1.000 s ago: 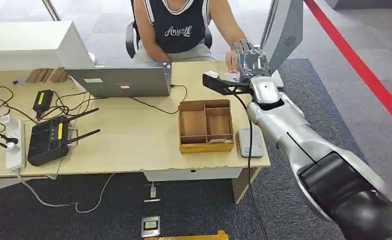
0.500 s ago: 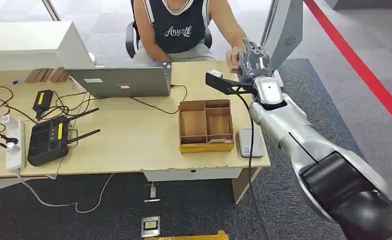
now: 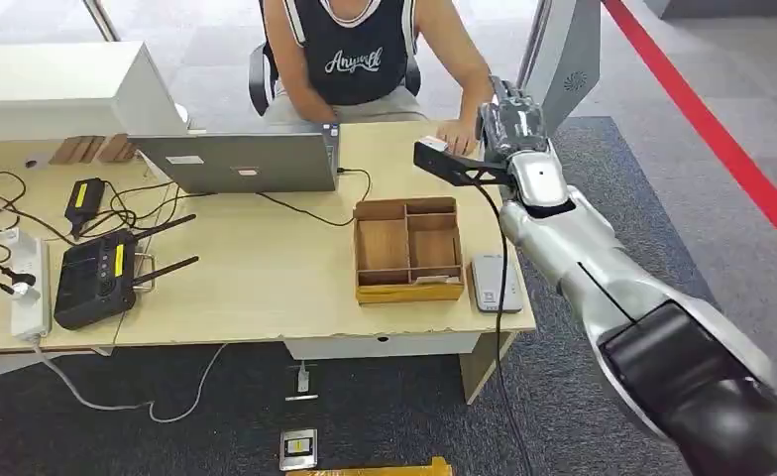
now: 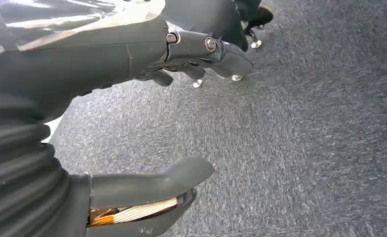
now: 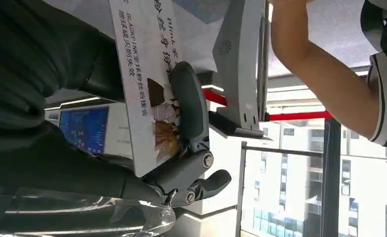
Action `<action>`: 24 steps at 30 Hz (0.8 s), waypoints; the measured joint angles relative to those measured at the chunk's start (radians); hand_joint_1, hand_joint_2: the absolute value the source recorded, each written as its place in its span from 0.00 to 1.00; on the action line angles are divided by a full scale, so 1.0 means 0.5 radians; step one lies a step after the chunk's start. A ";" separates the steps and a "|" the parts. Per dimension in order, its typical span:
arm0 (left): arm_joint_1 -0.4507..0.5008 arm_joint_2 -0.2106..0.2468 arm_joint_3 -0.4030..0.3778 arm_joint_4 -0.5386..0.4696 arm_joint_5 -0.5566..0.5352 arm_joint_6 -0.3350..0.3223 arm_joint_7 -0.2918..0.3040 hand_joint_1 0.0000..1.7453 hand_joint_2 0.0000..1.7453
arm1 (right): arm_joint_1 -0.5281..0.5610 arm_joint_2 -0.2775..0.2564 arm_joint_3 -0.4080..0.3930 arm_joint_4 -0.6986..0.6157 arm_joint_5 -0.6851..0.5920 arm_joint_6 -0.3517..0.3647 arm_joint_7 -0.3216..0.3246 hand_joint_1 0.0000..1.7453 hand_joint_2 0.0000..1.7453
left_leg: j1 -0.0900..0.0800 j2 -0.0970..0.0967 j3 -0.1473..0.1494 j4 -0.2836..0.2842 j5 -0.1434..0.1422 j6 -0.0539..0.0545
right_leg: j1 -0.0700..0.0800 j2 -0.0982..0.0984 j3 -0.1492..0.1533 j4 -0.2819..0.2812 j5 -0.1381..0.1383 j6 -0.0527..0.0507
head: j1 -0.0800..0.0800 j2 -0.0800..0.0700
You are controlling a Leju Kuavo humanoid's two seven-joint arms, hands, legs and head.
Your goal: Pass the card to the sensor for recognition and then transmit it.
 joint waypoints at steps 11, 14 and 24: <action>-0.001 0.000 0.013 0.000 0.004 -0.002 0.032 0.00 1.00 | 0.089 -0.044 -0.031 -0.055 -0.125 -0.024 -0.053 1.00 1.00 | 0.000 0.000 0.000 0.000 0.000 0.000 | 0.000 0.000 0.000 0.000 0.000 0.000 | 0.000 0.000; 0.000 0.000 0.019 0.000 0.016 -0.002 0.040 0.00 1.00 | 0.138 -0.066 -0.039 -0.089 -0.131 -0.024 -0.061 1.00 1.00 | 0.000 0.000 0.000 0.000 0.000 0.000 | 0.000 0.000 0.000 0.000 0.000 0.000 | 0.000 0.000; -0.001 -0.004 0.048 0.000 0.037 0.027 0.130 0.00 1.00 | 0.243 -0.126 -0.060 -0.194 -0.174 -0.011 -0.104 1.00 1.00 | 0.000 0.000 0.000 0.000 0.000 0.000 | 0.000 0.000 0.000 0.000 0.000 0.000 | 0.000 0.000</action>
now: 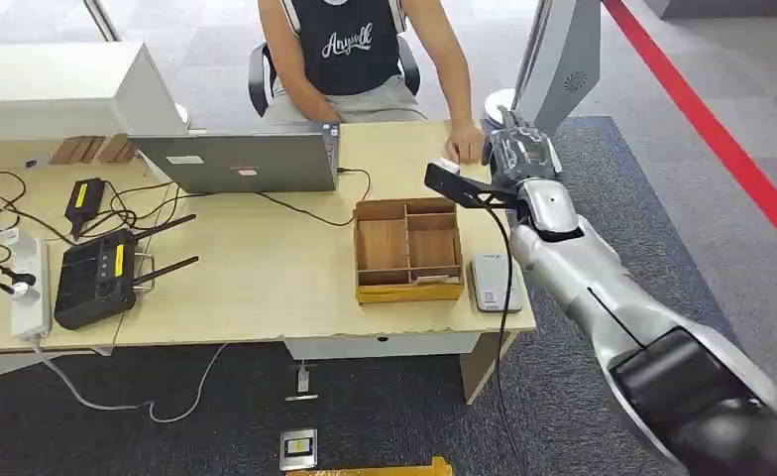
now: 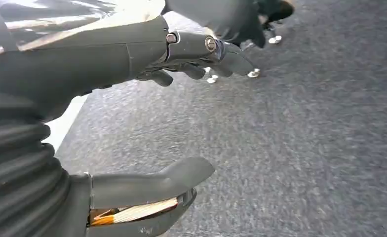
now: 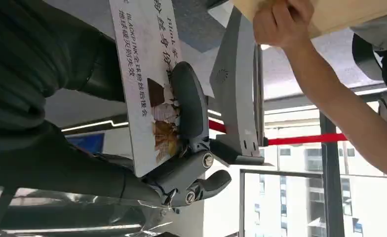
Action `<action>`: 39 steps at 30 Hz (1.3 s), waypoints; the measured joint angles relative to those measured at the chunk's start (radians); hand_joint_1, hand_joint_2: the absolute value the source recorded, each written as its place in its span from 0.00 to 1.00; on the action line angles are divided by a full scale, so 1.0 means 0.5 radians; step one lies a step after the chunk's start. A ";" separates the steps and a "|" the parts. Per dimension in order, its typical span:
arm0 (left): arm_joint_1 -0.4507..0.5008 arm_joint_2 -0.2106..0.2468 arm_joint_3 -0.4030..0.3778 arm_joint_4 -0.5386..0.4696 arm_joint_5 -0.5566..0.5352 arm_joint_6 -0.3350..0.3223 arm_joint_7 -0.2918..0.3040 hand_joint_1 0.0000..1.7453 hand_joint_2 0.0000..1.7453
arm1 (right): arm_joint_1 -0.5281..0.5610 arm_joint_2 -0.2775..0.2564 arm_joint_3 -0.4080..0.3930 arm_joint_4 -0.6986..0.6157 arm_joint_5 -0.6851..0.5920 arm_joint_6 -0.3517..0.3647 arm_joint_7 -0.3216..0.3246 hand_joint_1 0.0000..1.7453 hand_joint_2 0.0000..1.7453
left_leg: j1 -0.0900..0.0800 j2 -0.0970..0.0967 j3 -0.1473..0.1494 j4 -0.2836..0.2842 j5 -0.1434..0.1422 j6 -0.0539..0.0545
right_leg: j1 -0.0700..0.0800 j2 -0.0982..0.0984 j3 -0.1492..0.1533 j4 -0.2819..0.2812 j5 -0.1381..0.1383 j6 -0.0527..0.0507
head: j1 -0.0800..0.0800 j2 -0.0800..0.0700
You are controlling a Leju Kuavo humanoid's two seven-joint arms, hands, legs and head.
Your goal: Pass the card to the sensor for recognition and then transmit it.
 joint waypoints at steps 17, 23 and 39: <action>-0.005 -0.047 0.114 0.001 0.040 0.094 0.224 0.00 1.00 | 0.446 -0.030 -0.011 -0.189 -0.313 -0.134 -0.067 1.00 1.00 | 0.000 0.001 0.000 0.000 0.000 0.000 | 0.000 0.000 0.000 -0.001 0.000 0.000 | 0.000 0.000; -0.007 -0.056 0.146 0.002 0.040 0.095 0.257 0.00 1.00 | 0.531 -0.030 -0.024 -0.189 -0.346 -0.158 -0.069 1.00 1.00 | 0.000 0.001 0.000 0.000 0.000 0.000 | 0.000 0.000 0.000 -0.001 0.000 0.000 | 0.000 0.000; -0.010 -0.075 0.179 0.003 0.030 0.115 0.343 0.00 1.00 | 0.549 -0.015 -0.047 -0.169 -0.384 -0.175 -0.099 1.00 1.00 | 0.000 0.001 0.000 0.000 0.000 0.000 | 0.000 0.000 0.000 0.000 0.000 0.000 | 0.000 0.000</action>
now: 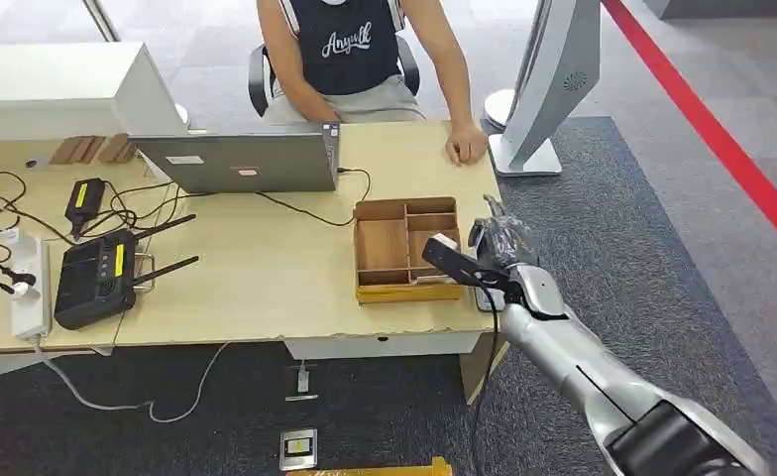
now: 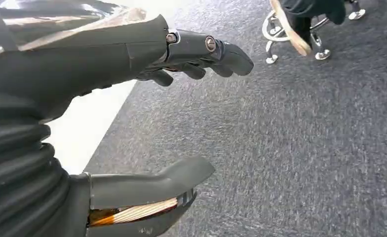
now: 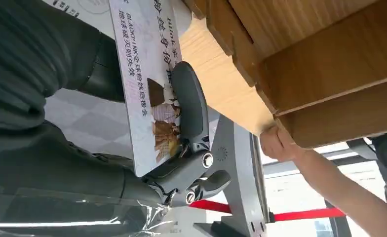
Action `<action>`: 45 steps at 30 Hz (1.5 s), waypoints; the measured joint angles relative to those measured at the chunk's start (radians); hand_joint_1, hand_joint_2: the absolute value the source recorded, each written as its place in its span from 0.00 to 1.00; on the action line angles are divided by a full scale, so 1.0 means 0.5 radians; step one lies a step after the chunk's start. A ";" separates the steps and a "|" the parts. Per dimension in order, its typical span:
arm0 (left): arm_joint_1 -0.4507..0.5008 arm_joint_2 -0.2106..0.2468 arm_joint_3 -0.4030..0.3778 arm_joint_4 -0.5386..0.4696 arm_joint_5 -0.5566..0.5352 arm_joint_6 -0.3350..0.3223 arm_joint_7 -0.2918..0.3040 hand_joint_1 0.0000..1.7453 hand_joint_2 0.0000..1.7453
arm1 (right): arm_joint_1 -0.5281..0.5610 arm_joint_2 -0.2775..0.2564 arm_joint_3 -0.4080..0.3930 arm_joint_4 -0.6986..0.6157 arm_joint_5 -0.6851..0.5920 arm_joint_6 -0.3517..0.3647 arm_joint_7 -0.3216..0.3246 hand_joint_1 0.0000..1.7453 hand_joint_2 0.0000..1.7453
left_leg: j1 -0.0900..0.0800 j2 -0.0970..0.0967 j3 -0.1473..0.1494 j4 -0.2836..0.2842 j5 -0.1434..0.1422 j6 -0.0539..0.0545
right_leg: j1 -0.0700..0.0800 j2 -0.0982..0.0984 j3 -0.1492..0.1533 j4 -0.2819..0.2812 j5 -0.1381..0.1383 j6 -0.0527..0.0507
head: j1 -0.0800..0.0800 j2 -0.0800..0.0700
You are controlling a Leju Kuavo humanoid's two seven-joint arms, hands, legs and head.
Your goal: Pass the card to the sensor for recognition and then transmit it.
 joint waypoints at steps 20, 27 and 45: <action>-0.002 -0.025 0.024 0.005 -0.008 0.004 0.019 0.00 1.00 | -0.007 0.029 -0.041 0.141 -0.069 -0.032 -0.031 1.00 1.00 | 0.000 0.000 0.000 0.000 0.000 0.000 | 0.000 0.000 0.000 0.000 0.000 0.000 | 0.000 0.000; -0.002 -0.026 0.032 0.007 -0.008 0.004 0.019 0.00 1.00 | -0.008 0.036 -0.043 0.163 -0.069 -0.032 -0.031 1.00 1.00 | 0.000 0.000 0.000 0.000 0.000 0.000 | 0.000 0.000 0.000 0.000 0.000 0.000 | 0.000 0.000; -0.003 -0.033 0.040 0.007 -0.020 0.004 0.054 0.00 1.00 | -0.004 0.030 -0.065 0.230 -0.108 -0.056 -0.012 1.00 1.00 | 0.000 0.000 0.001 0.000 0.000 0.000 | 0.000 0.000 -0.001 -0.001 0.000 0.000 | 0.000 0.000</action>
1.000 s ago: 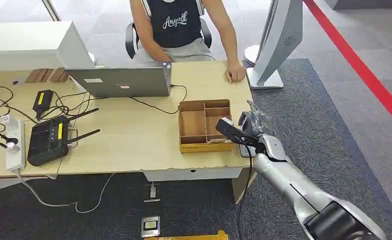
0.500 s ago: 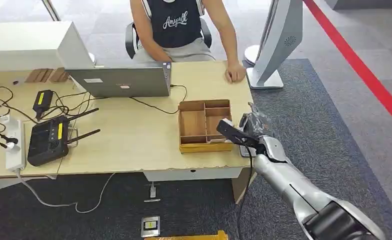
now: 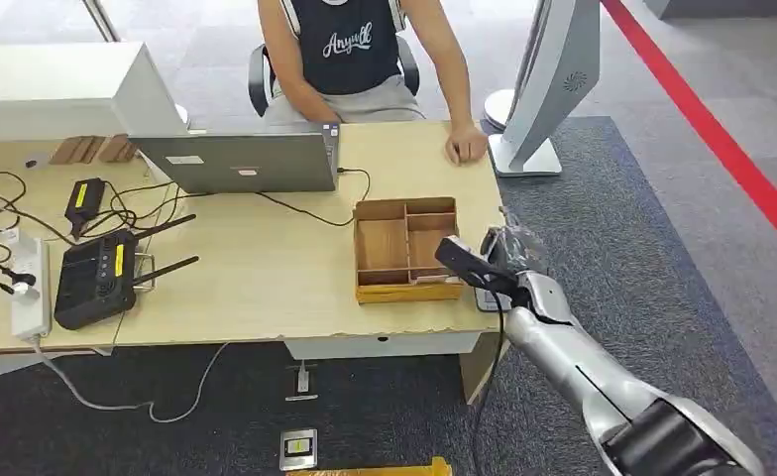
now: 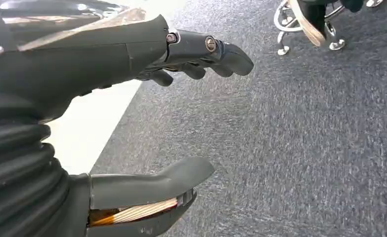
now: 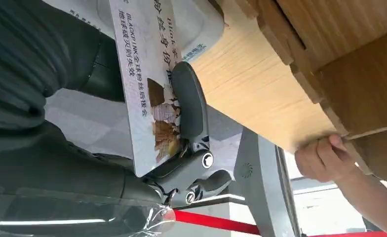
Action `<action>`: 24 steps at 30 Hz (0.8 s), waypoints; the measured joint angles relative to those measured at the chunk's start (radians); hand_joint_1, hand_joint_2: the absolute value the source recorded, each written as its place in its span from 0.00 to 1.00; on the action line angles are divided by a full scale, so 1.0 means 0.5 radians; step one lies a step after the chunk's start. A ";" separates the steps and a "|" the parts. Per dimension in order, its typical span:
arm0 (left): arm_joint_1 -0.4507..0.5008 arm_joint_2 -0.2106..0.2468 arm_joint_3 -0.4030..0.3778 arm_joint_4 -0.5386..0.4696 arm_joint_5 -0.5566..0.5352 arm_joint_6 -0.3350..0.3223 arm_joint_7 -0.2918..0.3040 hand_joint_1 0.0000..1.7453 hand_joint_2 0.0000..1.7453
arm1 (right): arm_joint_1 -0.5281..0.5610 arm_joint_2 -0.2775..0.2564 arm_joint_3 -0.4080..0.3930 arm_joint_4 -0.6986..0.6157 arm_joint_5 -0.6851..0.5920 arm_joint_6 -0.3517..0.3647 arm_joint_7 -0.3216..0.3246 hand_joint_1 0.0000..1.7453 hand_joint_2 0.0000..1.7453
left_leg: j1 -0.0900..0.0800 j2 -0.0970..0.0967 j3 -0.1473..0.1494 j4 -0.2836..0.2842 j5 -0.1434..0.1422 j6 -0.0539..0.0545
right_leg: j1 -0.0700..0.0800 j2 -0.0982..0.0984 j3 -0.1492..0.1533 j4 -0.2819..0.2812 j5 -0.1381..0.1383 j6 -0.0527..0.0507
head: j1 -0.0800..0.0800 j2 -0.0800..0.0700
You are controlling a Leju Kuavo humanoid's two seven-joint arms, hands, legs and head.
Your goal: Pass the card to the sensor for recognition and then transmit it.
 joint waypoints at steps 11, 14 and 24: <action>0.002 -0.019 0.036 -0.001 0.004 0.000 -0.005 0.00 1.00 | 0.064 -0.079 -0.055 0.015 -0.092 -0.004 0.050 1.00 1.00 | -0.001 0.001 -0.001 0.000 -0.001 0.001 | 0.000 0.002 0.000 0.000 0.000 0.000 | 0.000 0.000; 0.003 -0.025 0.049 -0.001 0.006 0.000 -0.010 0.00 1.00 | 0.065 -0.092 -0.077 0.026 -0.120 -0.008 0.050 1.00 1.00 | -0.001 0.001 0.000 0.000 -0.001 0.001 | 0.000 0.002 0.000 0.000 0.000 0.000 | 0.000 0.000; 0.003 -0.043 0.079 -0.018 0.008 0.000 0.007 0.00 1.00 | 0.064 -0.104 -0.121 0.066 -0.153 -0.005 -0.011 1.00 1.00 | -0.001 0.002 0.000 0.000 -0.001 0.001 | 0.000 0.002 0.001 0.000 0.000 0.000 | 0.000 0.000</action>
